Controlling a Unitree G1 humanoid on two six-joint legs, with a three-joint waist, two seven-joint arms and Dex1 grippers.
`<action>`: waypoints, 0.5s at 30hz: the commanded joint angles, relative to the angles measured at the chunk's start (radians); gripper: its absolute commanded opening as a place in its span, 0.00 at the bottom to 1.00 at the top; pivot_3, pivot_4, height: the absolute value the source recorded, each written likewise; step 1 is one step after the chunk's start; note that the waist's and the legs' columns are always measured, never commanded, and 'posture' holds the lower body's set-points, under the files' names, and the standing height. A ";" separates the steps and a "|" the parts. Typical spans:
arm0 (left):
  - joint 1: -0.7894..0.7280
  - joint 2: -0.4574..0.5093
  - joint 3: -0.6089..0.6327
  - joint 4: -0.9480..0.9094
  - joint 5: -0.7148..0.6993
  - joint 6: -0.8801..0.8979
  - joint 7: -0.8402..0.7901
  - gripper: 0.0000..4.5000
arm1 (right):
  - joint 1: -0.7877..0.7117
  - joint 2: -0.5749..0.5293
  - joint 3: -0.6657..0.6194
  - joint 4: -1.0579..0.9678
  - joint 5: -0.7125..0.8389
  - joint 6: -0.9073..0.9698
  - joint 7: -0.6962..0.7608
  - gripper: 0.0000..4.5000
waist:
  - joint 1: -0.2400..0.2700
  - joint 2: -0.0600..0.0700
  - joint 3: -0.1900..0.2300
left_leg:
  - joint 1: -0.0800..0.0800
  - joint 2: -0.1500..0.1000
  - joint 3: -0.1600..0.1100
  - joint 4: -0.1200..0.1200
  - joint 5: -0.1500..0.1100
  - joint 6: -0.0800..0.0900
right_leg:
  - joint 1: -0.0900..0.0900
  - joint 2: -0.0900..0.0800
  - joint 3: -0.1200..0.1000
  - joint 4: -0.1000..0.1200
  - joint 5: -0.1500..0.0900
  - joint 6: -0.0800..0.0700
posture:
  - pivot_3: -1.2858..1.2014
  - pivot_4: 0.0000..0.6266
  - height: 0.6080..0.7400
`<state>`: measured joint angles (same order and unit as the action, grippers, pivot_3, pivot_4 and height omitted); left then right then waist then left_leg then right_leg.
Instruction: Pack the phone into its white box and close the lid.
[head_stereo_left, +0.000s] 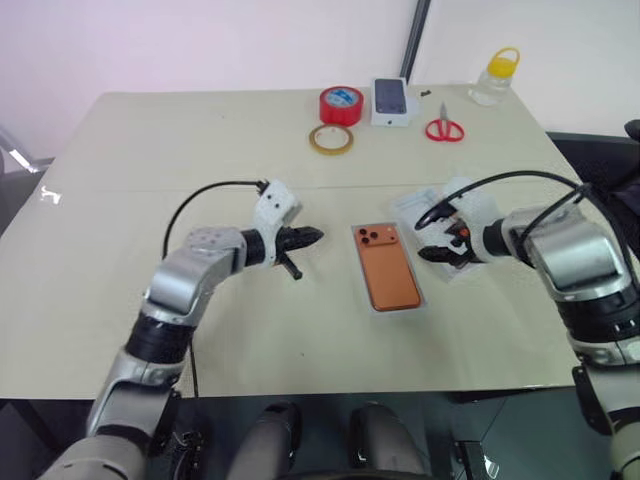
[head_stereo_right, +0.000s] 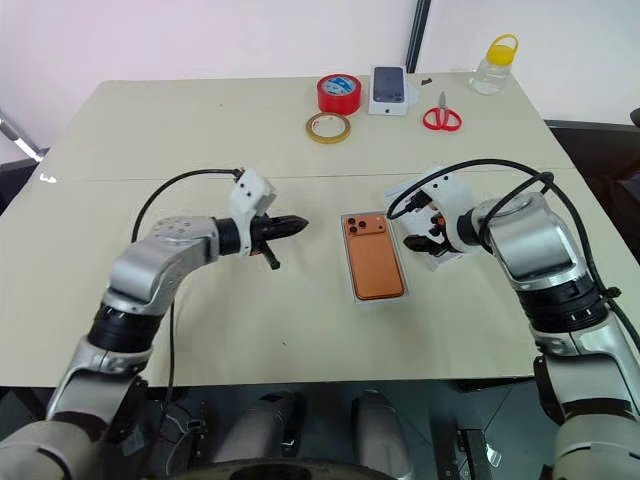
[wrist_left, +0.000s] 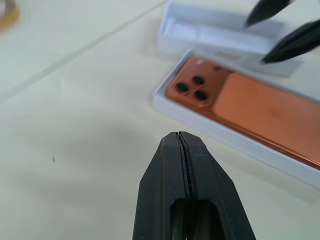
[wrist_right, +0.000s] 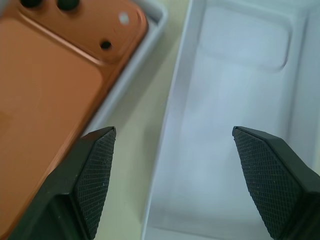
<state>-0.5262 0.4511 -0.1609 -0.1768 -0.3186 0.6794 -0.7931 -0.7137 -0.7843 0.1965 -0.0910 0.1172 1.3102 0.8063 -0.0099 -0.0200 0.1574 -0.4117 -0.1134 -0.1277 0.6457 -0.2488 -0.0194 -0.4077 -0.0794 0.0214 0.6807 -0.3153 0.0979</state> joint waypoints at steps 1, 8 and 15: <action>0.054 0.059 0.007 -0.068 -0.010 -0.122 -0.093 0.00 | -0.035 0.023 -0.024 0.058 0.027 0.006 -0.023 0.87 | -0.003 0.000 0.000 | 0.000 0.000 0.000 0.000 0.000 0.000 | 0.000 0.000 0.000 0.000 0.000 0.000 | 0.52 0.24 1.00; 0.116 0.078 -0.025 -0.097 0.007 -0.154 -0.101 0.00 | -0.075 0.083 -0.020 0.195 0.037 -0.013 -0.079 0.49 | -0.002 0.000 0.000 | 0.000 0.000 0.000 0.000 0.000 0.000 | 0.000 0.000 0.000 0.000 0.000 0.000 | 0.52 0.24 1.00; 0.136 0.058 -0.007 -0.083 0.013 -0.130 -0.042 0.00 | -0.105 0.077 -0.035 0.157 0.068 0.027 -0.096 0.02 | -0.003 0.000 0.000 | 0.000 0.000 0.000 0.000 0.000 0.000 | 0.000 0.000 0.000 0.000 0.000 0.000 | 0.52 0.24 1.00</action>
<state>-0.3948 0.5099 -0.1883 -0.2438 -0.3040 0.5498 -0.8498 -0.7862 -0.6939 0.1895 0.1014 0.1709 1.3223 0.7150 -0.0133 -0.0198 0.1574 -0.4115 -0.1133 -0.1277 0.6460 -0.2490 -0.0189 -0.4076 -0.0790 0.0214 0.6812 -0.3152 0.0978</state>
